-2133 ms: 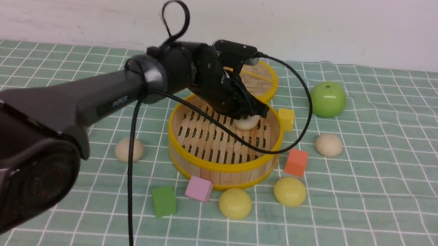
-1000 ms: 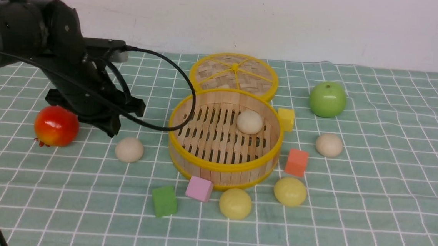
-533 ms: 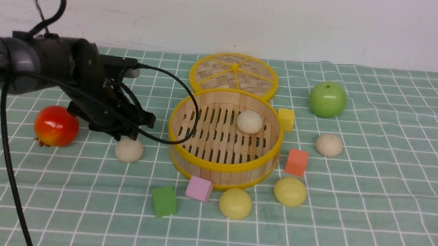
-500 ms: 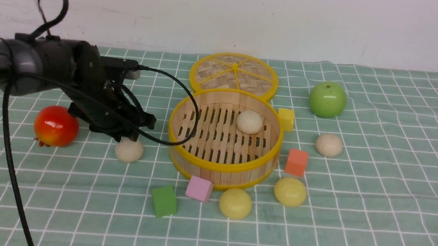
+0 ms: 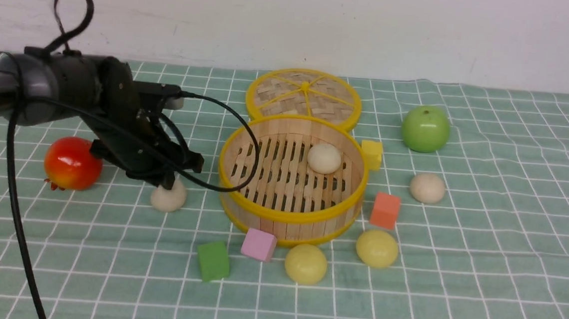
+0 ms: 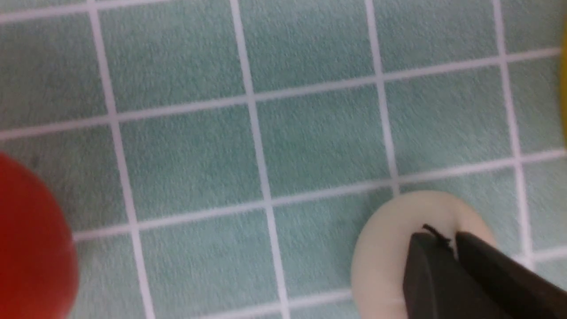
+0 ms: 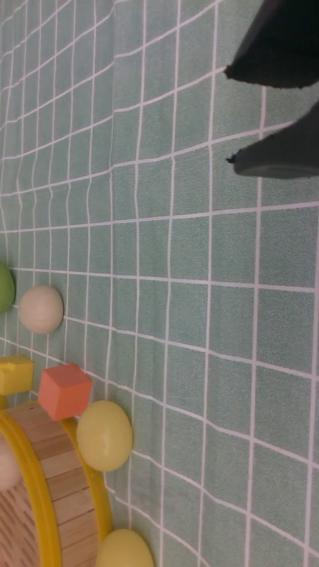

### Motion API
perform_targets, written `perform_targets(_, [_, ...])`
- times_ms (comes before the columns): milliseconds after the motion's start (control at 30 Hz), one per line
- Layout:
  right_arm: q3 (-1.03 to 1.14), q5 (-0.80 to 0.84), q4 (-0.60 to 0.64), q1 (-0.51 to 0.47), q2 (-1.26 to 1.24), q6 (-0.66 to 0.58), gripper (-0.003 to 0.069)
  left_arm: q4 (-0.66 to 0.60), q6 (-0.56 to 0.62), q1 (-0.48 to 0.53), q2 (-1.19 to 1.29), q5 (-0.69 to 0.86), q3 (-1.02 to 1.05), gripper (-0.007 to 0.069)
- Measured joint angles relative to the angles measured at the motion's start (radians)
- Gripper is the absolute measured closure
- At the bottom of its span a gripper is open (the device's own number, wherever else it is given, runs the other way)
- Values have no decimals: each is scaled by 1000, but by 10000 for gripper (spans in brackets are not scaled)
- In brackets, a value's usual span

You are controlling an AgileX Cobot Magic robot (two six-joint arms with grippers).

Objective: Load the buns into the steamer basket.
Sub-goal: Use the left arm to put the steamed stuffed bun into the steamer

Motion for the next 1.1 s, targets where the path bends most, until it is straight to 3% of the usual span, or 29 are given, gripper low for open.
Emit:
perform_targets(200, [0, 0, 0, 0, 0, 0, 419, -73, 63, -84, -128, 61, -118, 635])
perform_targets(400, [0, 0, 0, 0, 0, 0, 419, -142, 124, -169, -39, -2, -301, 635])
perform_targets(900, [0, 0, 0, 0, 0, 0, 419, -196, 128, -167, 304, -68, -546, 594])
perform_targets(1100, [0, 0, 0, 0, 0, 0, 419, -203, 195, -167, 342, -101, -554, 491])
